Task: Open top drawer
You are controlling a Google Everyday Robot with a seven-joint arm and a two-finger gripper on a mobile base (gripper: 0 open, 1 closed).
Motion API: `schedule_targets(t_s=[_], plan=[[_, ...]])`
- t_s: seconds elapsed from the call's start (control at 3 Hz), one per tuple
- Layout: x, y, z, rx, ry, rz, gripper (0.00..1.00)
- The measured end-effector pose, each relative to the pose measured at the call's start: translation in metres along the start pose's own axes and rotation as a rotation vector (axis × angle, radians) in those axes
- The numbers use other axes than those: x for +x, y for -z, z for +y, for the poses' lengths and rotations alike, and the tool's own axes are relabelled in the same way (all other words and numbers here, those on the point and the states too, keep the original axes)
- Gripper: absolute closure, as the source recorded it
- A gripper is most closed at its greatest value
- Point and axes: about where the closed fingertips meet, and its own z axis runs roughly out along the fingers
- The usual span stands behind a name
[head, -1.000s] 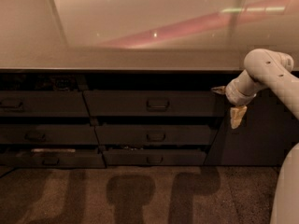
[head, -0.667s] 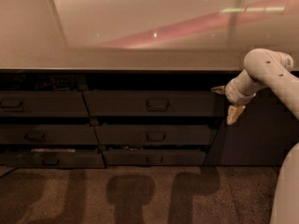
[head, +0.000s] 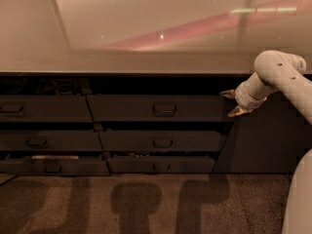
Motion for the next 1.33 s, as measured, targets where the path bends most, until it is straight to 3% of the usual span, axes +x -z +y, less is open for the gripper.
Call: schedule_targets(t_s=[0.33, 0.67, 1.33], plan=[[0.0, 0.0, 0.0, 0.0, 0.0, 0.0, 0.88], [0.0, -0.0001, 0.0, 0.0, 0.0, 0.0, 1.0], [-0.001, 0.0005, 0.0007, 0.001, 0.002, -0.001, 1.0]])
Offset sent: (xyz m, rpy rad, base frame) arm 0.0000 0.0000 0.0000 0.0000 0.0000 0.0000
